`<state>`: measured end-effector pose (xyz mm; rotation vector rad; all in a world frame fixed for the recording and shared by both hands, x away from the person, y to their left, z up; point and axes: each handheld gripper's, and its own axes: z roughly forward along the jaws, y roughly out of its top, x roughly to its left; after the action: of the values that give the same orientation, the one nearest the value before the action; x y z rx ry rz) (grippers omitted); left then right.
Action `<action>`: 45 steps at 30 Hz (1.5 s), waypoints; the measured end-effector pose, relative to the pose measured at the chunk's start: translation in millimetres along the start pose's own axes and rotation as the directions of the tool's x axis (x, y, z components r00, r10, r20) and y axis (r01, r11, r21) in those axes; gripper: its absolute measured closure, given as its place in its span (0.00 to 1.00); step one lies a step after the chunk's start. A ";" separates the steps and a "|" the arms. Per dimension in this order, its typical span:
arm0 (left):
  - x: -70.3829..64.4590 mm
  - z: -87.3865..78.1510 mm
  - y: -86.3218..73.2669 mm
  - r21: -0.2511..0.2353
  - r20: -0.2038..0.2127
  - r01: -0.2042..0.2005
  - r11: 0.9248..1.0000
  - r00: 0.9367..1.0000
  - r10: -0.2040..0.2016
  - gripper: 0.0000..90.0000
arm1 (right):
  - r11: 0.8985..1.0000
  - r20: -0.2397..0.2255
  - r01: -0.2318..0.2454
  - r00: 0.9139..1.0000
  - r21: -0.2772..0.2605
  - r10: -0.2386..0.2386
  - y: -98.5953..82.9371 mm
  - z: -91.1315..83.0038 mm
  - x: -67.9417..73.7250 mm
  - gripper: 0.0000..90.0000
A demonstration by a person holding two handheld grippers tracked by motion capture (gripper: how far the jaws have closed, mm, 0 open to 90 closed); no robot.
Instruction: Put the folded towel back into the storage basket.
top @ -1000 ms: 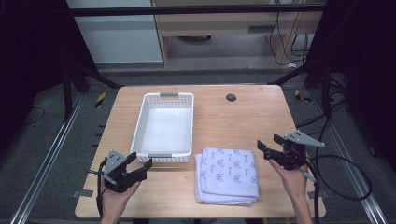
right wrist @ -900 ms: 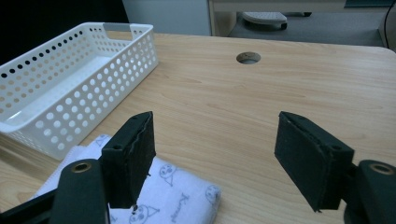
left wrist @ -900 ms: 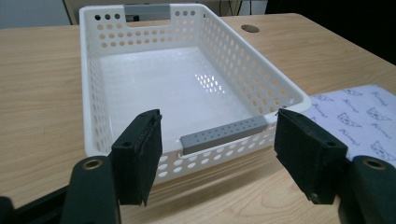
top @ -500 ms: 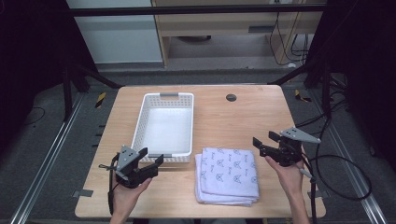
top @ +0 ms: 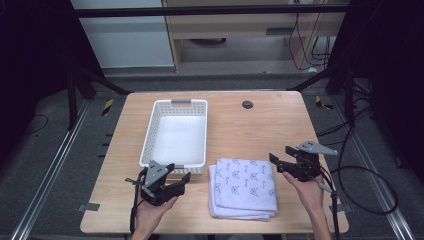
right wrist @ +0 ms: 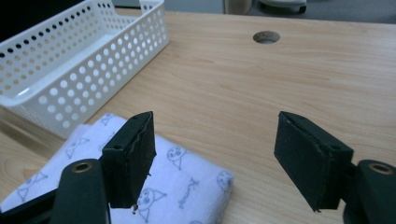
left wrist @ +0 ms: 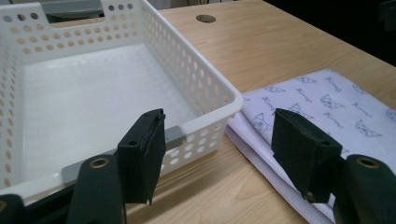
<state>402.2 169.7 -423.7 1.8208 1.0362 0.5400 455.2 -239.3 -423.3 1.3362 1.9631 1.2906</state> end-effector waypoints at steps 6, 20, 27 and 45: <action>-14.0 8.9 -6.3 0.035 0.024 -0.035 0.999 0.999 0.035 0.38 | 0.999 -0.011 0.015 1.000 0.030 -0.015 -4.9 6.5 2.7 0.33; -37.5 30.6 -22.0 0.117 0.076 -0.070 0.991 0.995 0.062 0.37 | 0.996 -0.021 0.012 1.000 0.087 -0.010 -20.0 20.3 0.3 0.34; -45.4 40.2 -27.0 0.145 0.093 -0.087 0.986 0.993 0.073 0.36 | 0.994 -0.020 0.015 1.000 0.110 -0.013 -25.7 26.4 -0.3 0.35; -61.4 63.0 -39.7 0.210 0.117 -0.106 0.972 0.990 0.083 0.31 | 0.982 -0.025 0.028 0.999 0.185 -0.024 -39.5 42.5 -0.3 0.41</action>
<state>397.6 94.1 -483.6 2.0758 0.9687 0.3934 468.6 -224.3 -477.7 1.3811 2.1539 1.1386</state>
